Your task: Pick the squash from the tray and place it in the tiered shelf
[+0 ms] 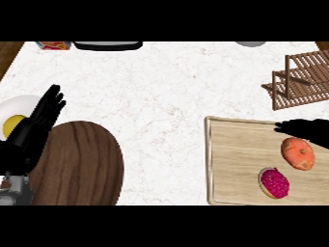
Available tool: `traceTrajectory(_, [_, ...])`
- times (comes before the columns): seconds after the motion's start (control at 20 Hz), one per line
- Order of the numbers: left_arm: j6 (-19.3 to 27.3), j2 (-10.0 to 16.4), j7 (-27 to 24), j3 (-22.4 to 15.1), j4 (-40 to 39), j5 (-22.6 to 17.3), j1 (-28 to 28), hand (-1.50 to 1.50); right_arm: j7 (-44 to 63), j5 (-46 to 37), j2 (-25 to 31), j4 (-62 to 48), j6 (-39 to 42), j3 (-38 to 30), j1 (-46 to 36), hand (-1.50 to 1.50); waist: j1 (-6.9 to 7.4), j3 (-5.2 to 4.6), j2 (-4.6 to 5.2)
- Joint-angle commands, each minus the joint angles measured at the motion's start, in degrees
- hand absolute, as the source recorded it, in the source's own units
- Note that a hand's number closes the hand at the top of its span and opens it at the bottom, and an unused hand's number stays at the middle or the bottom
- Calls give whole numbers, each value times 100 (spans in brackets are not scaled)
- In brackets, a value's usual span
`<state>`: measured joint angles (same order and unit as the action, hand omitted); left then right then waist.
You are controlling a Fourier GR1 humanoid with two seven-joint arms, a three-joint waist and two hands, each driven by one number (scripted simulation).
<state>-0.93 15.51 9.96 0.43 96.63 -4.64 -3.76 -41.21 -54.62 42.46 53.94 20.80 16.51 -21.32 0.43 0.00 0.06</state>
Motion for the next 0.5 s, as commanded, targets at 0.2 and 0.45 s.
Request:
traceTrajectory(0.2, [-2, -272, -123, -91, 141, 284, 273, 0, -231, -498, -572, -658, -421, -35, 161, -150, -7, 2, -1])
traceTrajectory(0.45, [-99, -203, 170, 75, 392, 158, 162, 0, -500, -579, -428, -953, -186, -167, -109, -150, -2, 1, -7])
